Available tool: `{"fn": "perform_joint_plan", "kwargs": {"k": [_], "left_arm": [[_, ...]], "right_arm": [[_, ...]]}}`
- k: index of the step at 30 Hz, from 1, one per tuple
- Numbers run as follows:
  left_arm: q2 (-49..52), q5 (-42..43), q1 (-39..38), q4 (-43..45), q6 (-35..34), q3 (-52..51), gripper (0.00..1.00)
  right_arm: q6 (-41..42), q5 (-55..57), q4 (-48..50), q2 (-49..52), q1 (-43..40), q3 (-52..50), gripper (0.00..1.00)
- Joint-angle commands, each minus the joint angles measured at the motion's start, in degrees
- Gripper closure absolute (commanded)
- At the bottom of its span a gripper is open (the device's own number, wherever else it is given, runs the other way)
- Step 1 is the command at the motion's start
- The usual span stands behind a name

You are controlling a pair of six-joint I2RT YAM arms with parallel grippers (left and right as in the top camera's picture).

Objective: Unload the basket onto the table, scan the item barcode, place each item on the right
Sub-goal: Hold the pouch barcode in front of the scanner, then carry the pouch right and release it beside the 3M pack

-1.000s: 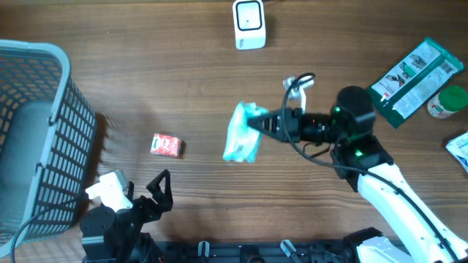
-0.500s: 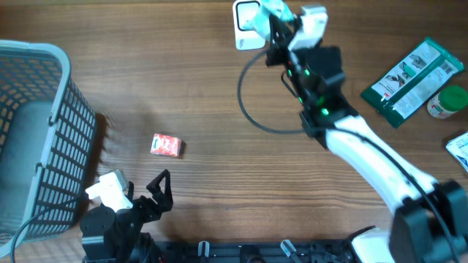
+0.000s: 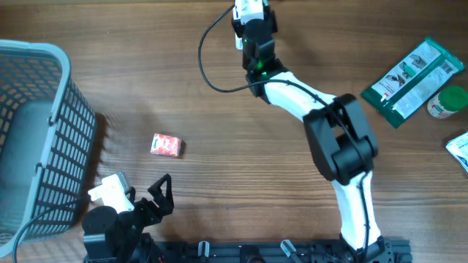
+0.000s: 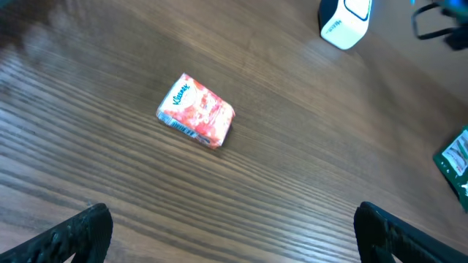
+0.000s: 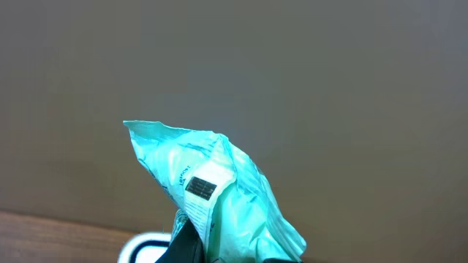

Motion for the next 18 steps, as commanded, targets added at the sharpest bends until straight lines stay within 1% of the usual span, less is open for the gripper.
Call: {"fn": "perform_joint_plan", "kwargs": {"k": [1,4,6,8,12,14,15,16,18], "left_arm": [[-0.4,0.9,0.3,0.1,-0.3,0.0,0.00],[-0.4,0.9,0.3,0.1,-0.3,0.0,0.00],[-0.4,0.9,0.3,0.1,-0.3,0.0,0.00],[-0.4,0.9,0.3,0.1,-0.3,0.0,0.00],[-0.4,0.9,0.3,0.1,-0.3,0.0,0.00],[-0.4,0.9,0.3,0.1,-0.3,0.0,0.00],[-0.4,0.9,0.3,0.1,-0.3,0.0,0.00],[-0.4,0.9,0.3,0.1,-0.3,0.0,0.00],[-0.4,0.9,0.3,0.1,-0.3,0.0,0.00]], "right_arm": [[-1.9,5.9,4.0,3.6,0.3,2.6,0.95],[0.5,8.9,2.8,3.8,0.3,2.6,0.95],[-1.3,10.8,2.7,3.8,0.4,3.1,0.95],[-3.0,16.1,2.0,3.0,0.9,3.5,0.96],[-15.3,30.4,1.3,-0.5,-0.5,3.5,0.96],[-22.1,44.2,2.6,-0.9,-6.3,3.5,0.96],[-21.9,51.9,2.7,-0.9,-9.8,3.5,0.96],[-22.8,55.5,1.9,-0.9,-13.5,2.5,0.96],[-26.9,55.5,1.2,-0.9,-16.8,0.5,0.96]]}}
